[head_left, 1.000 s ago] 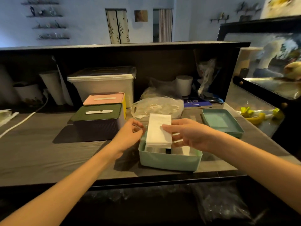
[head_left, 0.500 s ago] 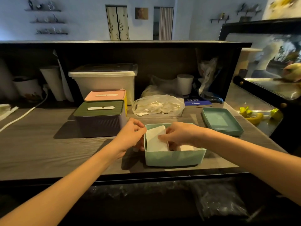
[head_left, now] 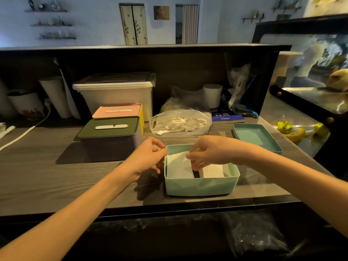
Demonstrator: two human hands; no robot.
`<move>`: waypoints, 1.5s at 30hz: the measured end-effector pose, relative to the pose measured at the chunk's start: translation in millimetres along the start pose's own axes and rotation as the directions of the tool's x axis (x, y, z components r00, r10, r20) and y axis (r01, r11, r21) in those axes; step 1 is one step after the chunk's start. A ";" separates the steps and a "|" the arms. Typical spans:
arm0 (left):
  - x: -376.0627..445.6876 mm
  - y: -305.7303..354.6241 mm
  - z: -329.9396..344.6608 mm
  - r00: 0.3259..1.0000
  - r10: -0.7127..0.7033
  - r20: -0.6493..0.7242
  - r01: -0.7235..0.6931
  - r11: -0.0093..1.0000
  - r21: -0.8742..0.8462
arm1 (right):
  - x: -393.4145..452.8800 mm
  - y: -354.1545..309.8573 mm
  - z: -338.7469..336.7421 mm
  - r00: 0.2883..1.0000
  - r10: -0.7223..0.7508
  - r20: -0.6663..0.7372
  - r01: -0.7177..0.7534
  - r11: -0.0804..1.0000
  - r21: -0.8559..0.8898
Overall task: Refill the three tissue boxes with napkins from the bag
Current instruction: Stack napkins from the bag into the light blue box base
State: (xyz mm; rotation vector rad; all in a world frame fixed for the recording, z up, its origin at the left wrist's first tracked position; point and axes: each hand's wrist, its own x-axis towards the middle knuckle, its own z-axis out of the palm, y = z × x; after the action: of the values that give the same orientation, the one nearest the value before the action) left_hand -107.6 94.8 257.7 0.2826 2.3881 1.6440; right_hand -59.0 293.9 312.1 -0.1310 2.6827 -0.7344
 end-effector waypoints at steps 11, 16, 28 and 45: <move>79.9 10.5 -1.4 0.984 0.104 -0.148 -0.105 0.994 -0.001 | 65.6 43.5 -57.1 0.900 -0.182 -0.397 0.211 0.977 0.031; 133.4 5.1 20.2 0.987 0.112 -0.115 -0.111 0.994 0.016 | 137.6 87.6 -45.6 0.867 -0.163 -0.470 0.102 0.983 -0.153; 181.3 -8.8 47.0 0.963 0.075 -0.258 -0.130 0.970 -0.204 | 192.7 110.0 -30.1 0.790 -0.140 -0.597 -0.043 0.959 -0.282; 176.9 -16.7 41.0 0.964 0.041 -0.261 -0.103 0.968 -0.229 | 207.6 128.3 -21.6 0.692 -0.201 -0.694 -0.027 0.953 -0.302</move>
State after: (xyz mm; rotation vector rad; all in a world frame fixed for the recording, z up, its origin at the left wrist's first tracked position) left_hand -265.0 175.9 214.2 0.1225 2.3400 2.0964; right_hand -259.9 377.3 199.2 -0.0447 3.5710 -0.4575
